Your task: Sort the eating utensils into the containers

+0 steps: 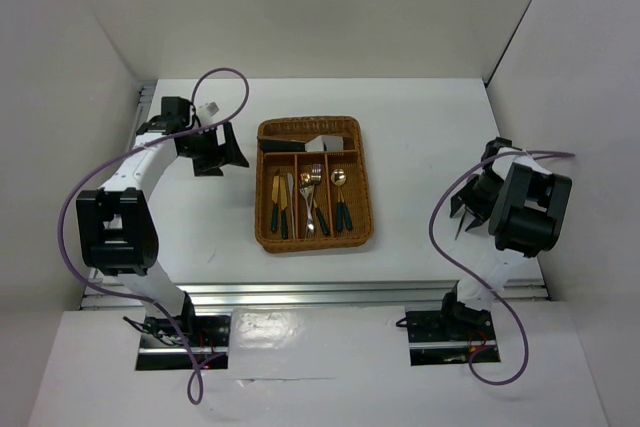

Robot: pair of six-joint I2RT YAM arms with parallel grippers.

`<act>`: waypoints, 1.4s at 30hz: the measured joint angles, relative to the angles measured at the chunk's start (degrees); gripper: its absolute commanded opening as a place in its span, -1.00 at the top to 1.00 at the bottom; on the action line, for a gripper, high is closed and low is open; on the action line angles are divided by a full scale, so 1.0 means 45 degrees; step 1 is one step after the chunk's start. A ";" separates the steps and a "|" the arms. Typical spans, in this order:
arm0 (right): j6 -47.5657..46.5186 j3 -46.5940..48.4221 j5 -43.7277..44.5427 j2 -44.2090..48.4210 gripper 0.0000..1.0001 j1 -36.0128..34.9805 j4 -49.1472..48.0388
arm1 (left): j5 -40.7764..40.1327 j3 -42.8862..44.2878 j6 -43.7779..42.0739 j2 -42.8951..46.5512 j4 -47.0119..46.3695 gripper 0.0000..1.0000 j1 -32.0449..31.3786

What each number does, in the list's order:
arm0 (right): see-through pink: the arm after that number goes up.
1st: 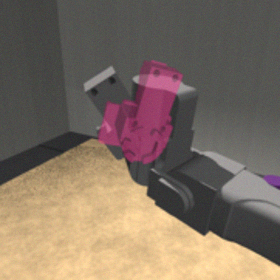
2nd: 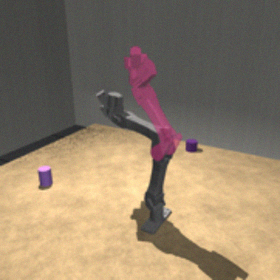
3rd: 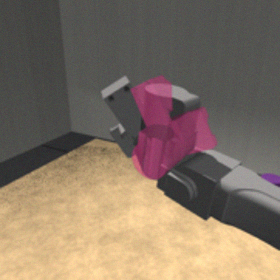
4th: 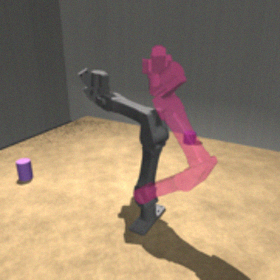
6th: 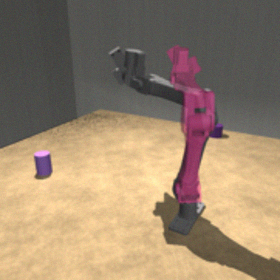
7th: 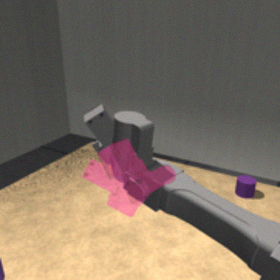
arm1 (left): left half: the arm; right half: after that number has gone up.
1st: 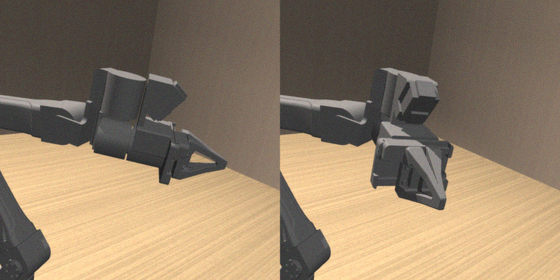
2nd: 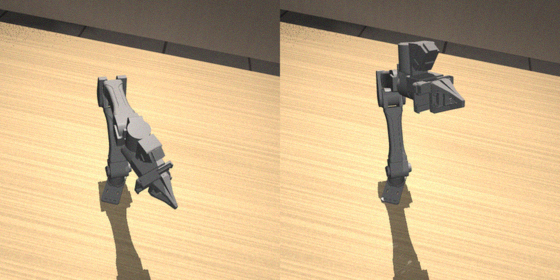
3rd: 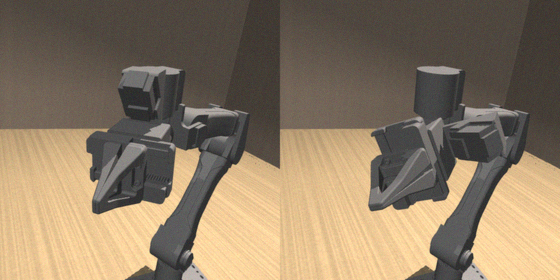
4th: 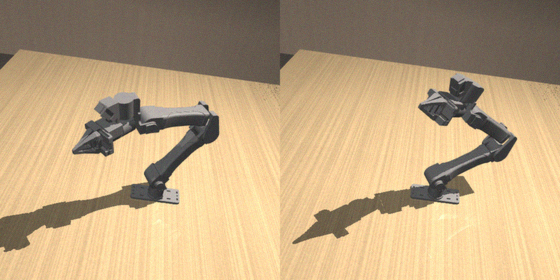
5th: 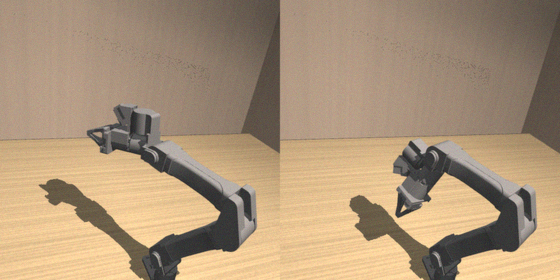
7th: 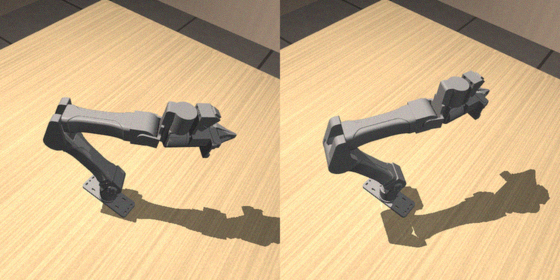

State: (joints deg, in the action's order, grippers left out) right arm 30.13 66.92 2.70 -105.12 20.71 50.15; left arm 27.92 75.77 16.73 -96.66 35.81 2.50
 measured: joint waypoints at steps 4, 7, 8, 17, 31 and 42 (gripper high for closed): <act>-0.0306 -0.0695 -0.0442 0.0219 -0.07 0.0000 -0.0452 | 0.0000 0.0000 0.0000 0.0000 0.0005 -0.88 0.0000; -0.0588 -0.0811 -0.0437 0.0272 0.30 0.0000 -0.0491 | 0.0000 0.0000 -0.0005 0.0000 0.0024 -0.88 0.0000; -0.0704 -0.0840 -0.0423 0.0282 0.42 0.0000 -0.0491 | -0.0005 0.0000 -0.0010 0.0000 0.0024 -0.91 0.0000; -0.0947 -0.1243 -0.0680 0.0622 1.00 0.0010 -0.0792 | -0.0005 -0.0005 -0.0015 0.0102 0.0078 -0.91 0.0000; 0.0019 0.4347 -0.0287 0.0787 1.00 -0.6805 0.0908 | 0.0019 0.0146 -0.0015 0.0539 0.0389 -0.91 0.0000; 0.0534 0.6125 -0.0223 -0.0219 1.00 -1.1604 0.2361 | 0.0107 0.0165 -0.0015 0.0816 0.0442 -0.91 0.0000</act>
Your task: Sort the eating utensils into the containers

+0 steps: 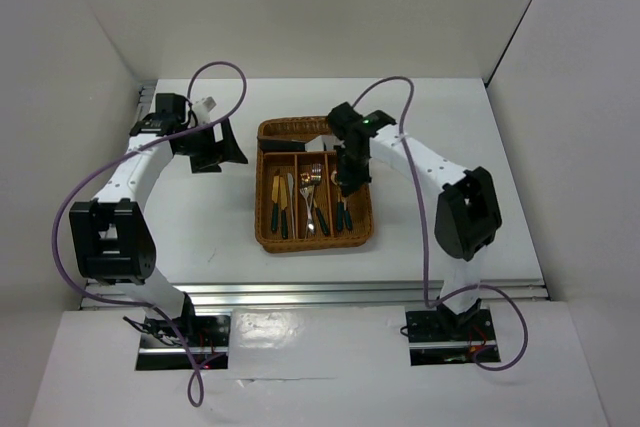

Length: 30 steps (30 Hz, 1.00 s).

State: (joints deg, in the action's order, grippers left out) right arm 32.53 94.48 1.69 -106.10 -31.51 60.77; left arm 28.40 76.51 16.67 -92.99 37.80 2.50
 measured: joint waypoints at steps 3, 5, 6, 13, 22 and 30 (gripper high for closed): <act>0.0243 -0.0321 -0.0034 -0.0437 1.00 -0.0894 0.0044 | 0.0000 0.0000 0.0000 0.0049 0.0010 -0.91 0.0000; 0.0447 -0.0680 -0.0063 -0.0457 1.00 -0.1214 0.0063 | 0.0005 0.0000 0.0000 0.0068 0.0019 -0.91 0.0000; 0.0568 -0.0845 -0.0073 -0.0457 1.00 -0.1331 0.0107 | 0.0005 0.0000 0.0000 0.0073 0.0024 -0.91 0.0000; 0.1049 -0.2346 0.0005 -0.0452 0.94 -0.1394 0.0034 | 0.0005 0.0000 0.0000 0.0238 0.0063 -0.91 0.0000; 0.0651 -0.0937 0.0146 -0.0529 -1.00 -0.1535 0.0374 | -0.0019 0.0000 0.0000 0.0257 0.0068 -0.98 0.0000; -0.0010 0.2526 0.0073 -0.0656 -1.00 -0.1559 -0.0189 | -0.0690 0.0049 -0.0010 0.0447 0.0296 -0.98 0.0000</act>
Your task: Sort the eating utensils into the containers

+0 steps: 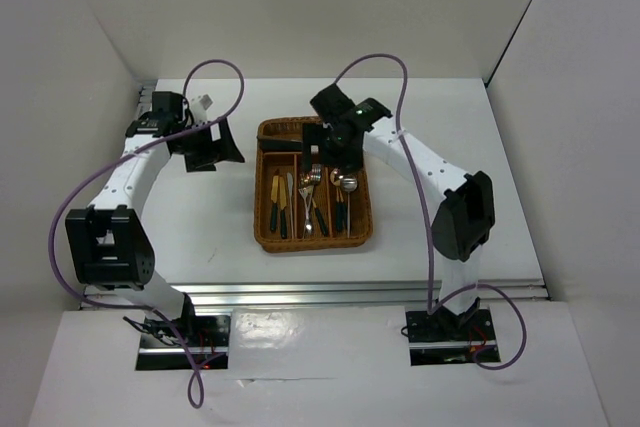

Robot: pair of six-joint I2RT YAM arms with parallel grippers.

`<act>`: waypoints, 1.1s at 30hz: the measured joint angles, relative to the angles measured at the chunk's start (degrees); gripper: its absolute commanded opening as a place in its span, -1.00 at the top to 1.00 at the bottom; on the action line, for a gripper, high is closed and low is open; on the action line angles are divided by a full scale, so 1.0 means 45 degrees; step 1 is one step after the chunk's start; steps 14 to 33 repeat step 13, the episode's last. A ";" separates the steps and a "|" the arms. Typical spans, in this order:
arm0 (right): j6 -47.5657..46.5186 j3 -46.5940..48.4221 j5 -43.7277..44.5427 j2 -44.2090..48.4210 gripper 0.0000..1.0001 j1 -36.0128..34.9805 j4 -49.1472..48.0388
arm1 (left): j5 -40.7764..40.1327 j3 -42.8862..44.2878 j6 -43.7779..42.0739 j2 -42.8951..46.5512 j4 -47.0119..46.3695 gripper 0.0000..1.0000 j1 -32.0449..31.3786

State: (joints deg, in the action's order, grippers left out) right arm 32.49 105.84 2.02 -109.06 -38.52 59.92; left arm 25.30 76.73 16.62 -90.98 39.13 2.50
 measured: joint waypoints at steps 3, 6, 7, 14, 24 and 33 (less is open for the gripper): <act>-0.0291 0.0034 -0.0039 0.0291 -1.00 0.0792 -0.0277 | -0.0102 0.0374 -0.0005 0.0180 0.0087 -0.98 0.0000; -0.0554 -0.0500 -0.0087 0.1044 -1.00 0.2089 -0.0952 | -0.0214 0.0782 -0.0005 0.0481 0.0165 -0.98 0.0000; -0.0641 -0.0767 -0.0199 0.1379 -1.00 0.2613 -0.1195 | -0.0291 0.0884 -0.0005 0.0641 0.0180 -0.98 0.0000; -0.0981 -0.2744 -0.1064 0.4022 -1.00 0.5999 -0.2390 | -0.0855 0.1025 -0.0049 0.2016 0.0384 -0.98 0.0000; -0.0981 -0.2744 -0.1064 0.4022 -1.00 0.5999 -0.2390 | -0.0855 0.1025 -0.0049 0.2016 0.0384 -0.98 0.0000; -0.0981 -0.2744 -0.1064 0.4022 -1.00 0.5999 -0.2390 | -0.0855 0.1025 -0.0049 0.2016 0.0384 -0.98 0.0000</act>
